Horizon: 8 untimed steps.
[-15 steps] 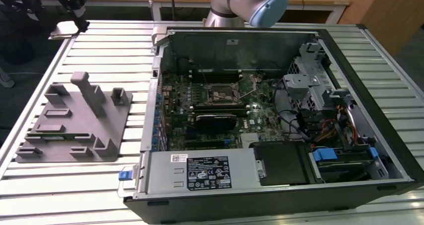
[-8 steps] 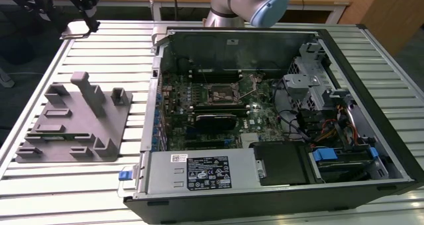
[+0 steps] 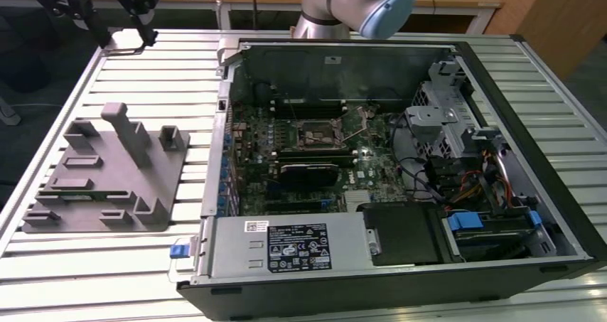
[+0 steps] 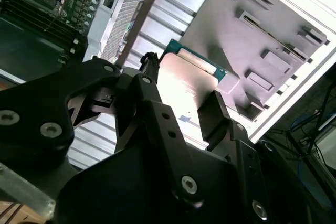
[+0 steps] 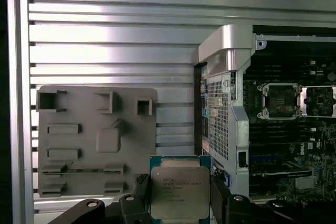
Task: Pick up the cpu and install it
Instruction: 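Pick up the cpu and move it towards the insertion slot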
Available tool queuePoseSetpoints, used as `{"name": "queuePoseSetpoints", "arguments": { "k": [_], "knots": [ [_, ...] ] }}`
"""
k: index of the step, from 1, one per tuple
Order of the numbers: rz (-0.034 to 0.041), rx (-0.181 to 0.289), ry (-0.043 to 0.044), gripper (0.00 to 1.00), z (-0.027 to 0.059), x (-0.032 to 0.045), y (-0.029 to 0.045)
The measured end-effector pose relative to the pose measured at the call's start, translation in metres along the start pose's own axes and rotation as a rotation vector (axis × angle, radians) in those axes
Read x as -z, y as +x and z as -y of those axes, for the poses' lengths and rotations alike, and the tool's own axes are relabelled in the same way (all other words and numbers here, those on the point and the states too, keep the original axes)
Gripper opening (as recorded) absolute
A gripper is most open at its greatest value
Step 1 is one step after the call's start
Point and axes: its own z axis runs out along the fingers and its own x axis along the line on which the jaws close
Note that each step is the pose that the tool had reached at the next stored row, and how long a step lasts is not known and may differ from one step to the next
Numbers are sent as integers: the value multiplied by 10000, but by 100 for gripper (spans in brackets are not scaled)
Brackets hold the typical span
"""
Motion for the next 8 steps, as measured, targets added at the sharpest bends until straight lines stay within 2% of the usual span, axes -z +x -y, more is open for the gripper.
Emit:
{"name": "queuePoseSetpoints", "arguments": {
  "k": [8],
  "knots": [
    [-1, 0, 1, 55, -6, -20, -177]
  ]
}}
